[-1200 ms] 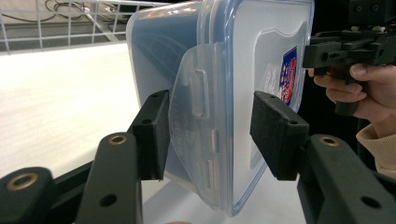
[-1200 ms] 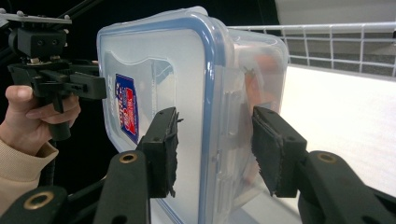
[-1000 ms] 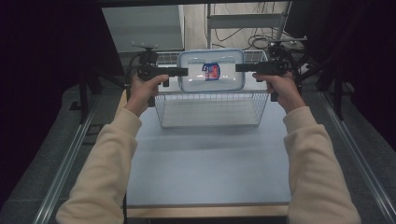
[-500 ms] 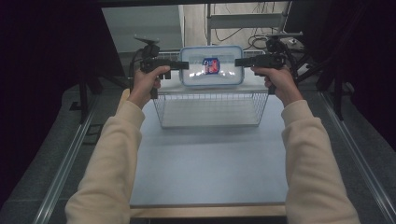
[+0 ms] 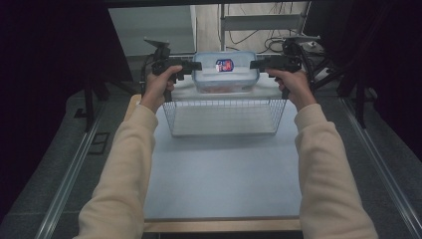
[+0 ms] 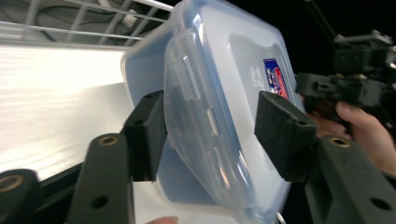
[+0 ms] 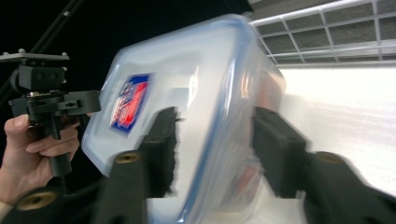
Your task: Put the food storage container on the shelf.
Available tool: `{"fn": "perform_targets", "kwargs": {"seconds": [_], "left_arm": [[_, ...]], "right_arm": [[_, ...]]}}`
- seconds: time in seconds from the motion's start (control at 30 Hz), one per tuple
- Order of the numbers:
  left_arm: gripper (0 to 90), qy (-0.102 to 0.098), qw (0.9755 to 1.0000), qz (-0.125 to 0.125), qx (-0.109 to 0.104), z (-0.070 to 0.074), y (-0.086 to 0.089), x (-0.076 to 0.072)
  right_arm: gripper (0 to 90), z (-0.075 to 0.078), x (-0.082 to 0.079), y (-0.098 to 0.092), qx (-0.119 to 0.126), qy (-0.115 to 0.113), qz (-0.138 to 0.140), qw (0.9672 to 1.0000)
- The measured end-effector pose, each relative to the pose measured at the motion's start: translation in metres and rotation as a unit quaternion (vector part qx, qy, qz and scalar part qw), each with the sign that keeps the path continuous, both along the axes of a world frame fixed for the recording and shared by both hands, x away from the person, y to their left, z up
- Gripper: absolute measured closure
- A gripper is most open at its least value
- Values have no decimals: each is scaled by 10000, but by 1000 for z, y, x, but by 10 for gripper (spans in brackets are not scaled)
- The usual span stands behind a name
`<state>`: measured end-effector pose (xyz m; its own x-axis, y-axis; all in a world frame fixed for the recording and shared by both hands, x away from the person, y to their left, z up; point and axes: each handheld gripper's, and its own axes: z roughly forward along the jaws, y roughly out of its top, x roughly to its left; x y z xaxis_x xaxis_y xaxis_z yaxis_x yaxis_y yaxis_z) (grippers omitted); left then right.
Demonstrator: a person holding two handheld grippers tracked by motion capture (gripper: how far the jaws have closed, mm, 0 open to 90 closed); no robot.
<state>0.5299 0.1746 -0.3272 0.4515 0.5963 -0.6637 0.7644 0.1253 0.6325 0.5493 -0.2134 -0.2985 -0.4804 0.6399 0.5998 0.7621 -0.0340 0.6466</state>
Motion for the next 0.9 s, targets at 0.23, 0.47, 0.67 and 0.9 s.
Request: {"fn": "perform_targets", "kwargs": {"seconds": [0.23,0.47,0.67,0.9], "left_arm": [[350,-50,9998,205,-12,-2,-2,2],[264,-524,9979,289,243,11,3,-19],[236,-775,9958,174,461,17,2,-44],[228,-1053,9921,-42,687,9,-5,-92]], "right_arm": [[520,-1,-5,2,-153,-126,-226,9995],[420,5,-24,-6,-252,-731,-221,9968],[370,7,-47,-10,-401,-1178,75,9922],[313,-2,-86,-21,-579,-1538,435,9855]]}}
